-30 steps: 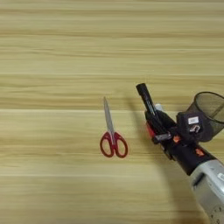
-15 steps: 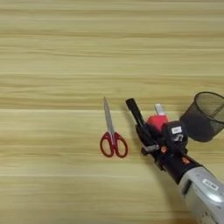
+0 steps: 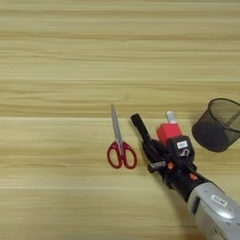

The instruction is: Move the objects on the table

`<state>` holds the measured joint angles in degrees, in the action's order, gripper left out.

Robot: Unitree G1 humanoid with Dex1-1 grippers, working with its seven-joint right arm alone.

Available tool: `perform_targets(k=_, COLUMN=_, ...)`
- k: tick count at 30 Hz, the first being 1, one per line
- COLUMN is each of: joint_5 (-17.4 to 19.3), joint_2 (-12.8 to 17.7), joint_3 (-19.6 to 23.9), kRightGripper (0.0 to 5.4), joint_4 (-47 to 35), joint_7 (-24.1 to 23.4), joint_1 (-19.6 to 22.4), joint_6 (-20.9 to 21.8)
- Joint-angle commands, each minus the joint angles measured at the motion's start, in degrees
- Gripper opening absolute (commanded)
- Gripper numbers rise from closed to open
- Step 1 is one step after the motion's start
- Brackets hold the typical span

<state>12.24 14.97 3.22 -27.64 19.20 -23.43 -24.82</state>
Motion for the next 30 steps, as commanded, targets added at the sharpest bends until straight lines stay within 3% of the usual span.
perform_targets(k=1, joint_5=-0.26, joint_2=0.82, joint_3=-0.07, kRightGripper=0.92, joint_4=-1.59, joint_7=0.00, joint_1=1.09, joint_6=0.89)
perform_targets(k=25, joint_5=-0.47, joint_2=0.96, joint_3=0.31, kRightGripper=0.92, joint_4=-0.94, joint_7=-0.15, joint_1=1.30, joint_6=0.33)
perform_targets(k=30, joint_5=-0.45, joint_2=0.95, joint_3=0.43, kRightGripper=1.63, joint_4=-0.92, joint_7=-0.18, joint_1=1.38, joint_6=0.35)
